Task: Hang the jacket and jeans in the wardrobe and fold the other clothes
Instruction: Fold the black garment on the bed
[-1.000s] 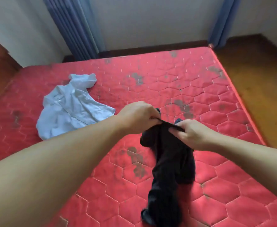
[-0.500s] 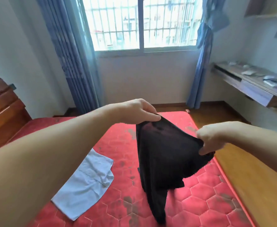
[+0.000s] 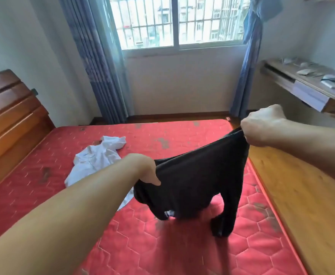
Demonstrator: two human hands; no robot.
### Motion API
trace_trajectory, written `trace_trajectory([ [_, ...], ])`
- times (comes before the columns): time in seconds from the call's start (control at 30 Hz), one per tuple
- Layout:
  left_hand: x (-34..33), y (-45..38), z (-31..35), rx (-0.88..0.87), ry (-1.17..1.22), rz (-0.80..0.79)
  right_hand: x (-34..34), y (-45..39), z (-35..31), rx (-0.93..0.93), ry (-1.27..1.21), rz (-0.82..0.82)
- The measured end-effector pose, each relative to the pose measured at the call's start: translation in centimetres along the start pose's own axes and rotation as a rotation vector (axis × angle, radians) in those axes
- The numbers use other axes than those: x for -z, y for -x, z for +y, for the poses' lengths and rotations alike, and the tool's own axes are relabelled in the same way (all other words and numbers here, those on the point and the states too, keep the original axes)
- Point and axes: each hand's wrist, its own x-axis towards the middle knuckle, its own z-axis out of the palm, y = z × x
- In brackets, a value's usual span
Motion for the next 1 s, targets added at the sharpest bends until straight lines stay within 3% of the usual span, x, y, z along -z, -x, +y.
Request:
trace_trajectory([
  [0.13,1.4,2.7,0.8,0.037,0.191,0.141,-2.9,2.7,2.3,-0.088,-0.278,0.051],
  [0.27,5.1,6.4,1.4,0.050,0.554,0.244,-3.7,4.5,5.0,-0.253,-0.900,-0.010],
  [0.47,9.6,9.6,1.7,0.100,0.741,0.844,-1.0,6.2,7.9,-0.447,-1.349,0.452],
  [0.6,10.4,10.9,0.1,0.166,0.573,0.959,1.5,7.1,8.9,-0.410,-1.293,0.562],
  [0.8,6.9,9.9,-2.9,0.304,0.511,0.726,3.3,8.4,7.5,-0.107,-1.065,0.768],
  [0.93,5.6,9.1,-4.2,0.321,0.585,0.729,2.4,8.2,7.4,0.003,-0.882,0.664],
  [1.0,6.1,8.9,-5.0,0.276,0.777,0.703,1.9,7.9,7.7,0.009,-0.877,0.525],
])
